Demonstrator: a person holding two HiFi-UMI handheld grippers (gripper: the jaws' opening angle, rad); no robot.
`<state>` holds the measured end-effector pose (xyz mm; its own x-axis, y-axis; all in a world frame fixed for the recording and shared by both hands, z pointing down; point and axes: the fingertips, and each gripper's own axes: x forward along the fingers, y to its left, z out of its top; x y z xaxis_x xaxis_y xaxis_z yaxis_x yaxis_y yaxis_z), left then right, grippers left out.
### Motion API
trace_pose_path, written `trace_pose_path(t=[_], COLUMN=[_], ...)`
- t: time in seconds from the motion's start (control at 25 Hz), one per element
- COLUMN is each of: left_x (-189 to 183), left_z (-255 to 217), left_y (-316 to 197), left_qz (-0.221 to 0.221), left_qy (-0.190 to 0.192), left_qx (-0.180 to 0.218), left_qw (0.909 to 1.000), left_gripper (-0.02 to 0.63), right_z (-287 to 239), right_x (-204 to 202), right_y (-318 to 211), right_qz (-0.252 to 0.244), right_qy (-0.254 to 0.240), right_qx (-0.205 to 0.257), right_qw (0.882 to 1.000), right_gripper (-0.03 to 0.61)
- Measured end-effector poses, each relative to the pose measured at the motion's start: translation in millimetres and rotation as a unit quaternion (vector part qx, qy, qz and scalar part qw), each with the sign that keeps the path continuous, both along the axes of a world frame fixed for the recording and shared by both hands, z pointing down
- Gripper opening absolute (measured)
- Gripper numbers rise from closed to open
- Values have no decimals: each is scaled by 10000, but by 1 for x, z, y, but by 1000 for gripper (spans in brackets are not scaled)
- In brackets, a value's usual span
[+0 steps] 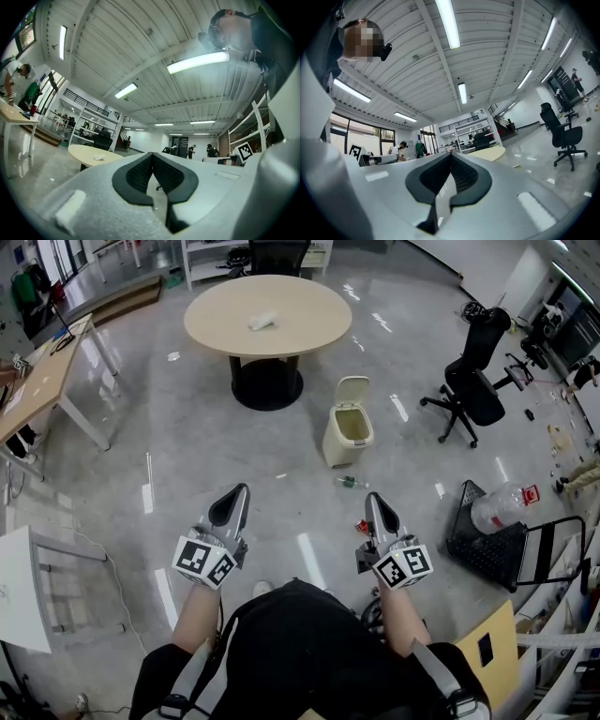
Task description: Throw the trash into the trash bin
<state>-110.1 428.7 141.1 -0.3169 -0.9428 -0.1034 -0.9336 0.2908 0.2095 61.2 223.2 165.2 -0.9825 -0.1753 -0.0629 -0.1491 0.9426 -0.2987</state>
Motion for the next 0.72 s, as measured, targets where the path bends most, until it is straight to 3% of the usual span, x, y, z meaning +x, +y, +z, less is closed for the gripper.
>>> trace_pose_path(t=[0.24,0.44,0.72], left_x=[-20,-48,-68], left_z=[-8,-7,2], left_y=[29,53,39], left_qz=[43,-36,46], left_qy=[-135,-114,-119], left_qx=[-27,-94,-219], left_qw=[9999,9999,9997], left_gripper=[3,3,3], right_z=[-3,-8,9], right_x=[-39,-52,-48], right_y=[37,57,32], right_qz=[-119,122,434], right_qy=[36,4,164], right_qx=[82,116,16], right_qw=[9999,9999,9989], right_gripper=[5,5,5])
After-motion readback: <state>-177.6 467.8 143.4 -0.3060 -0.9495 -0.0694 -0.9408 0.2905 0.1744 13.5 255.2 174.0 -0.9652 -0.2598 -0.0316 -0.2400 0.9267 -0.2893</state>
